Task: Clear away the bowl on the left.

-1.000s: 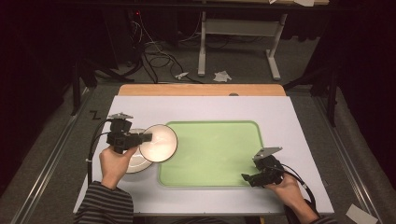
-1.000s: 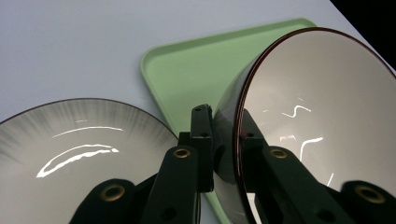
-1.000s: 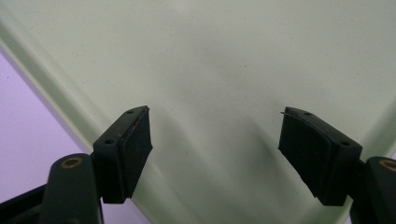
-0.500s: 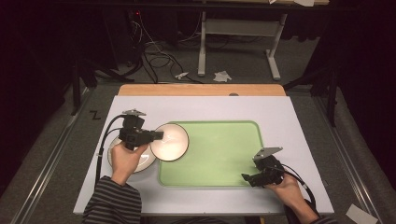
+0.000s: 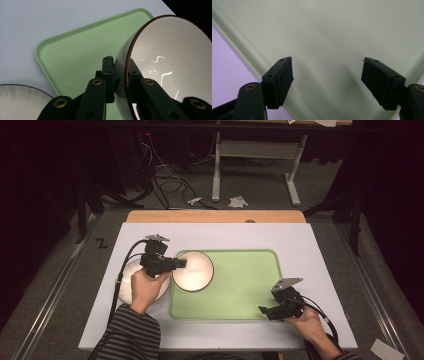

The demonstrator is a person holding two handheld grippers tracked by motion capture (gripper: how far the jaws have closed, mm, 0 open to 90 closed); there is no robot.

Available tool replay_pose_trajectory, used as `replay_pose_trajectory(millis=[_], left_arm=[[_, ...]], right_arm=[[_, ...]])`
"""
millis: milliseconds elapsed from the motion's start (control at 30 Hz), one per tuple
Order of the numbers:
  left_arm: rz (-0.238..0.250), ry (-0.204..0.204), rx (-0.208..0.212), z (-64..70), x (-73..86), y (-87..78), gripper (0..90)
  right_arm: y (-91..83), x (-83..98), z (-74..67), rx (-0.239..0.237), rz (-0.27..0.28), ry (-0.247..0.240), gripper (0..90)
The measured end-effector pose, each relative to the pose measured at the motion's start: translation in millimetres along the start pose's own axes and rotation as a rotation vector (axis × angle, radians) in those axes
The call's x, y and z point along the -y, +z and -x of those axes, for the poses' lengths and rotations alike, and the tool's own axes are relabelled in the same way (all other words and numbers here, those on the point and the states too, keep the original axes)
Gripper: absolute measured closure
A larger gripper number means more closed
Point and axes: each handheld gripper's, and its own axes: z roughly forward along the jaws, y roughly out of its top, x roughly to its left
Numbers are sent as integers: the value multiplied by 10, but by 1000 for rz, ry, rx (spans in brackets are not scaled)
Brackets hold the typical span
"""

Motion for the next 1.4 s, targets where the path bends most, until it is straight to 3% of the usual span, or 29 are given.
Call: replay_pose_trajectory(millis=[733, 1400], left_arm=[[-27, 13, 43, 103, -107, 258, 818], [-76, 30, 48, 180, -184, 548, 817]], right_arm=[[-5, 1, 5, -1, 1, -8, 267], [1, -1, 1, -4, 3, -3, 267]])
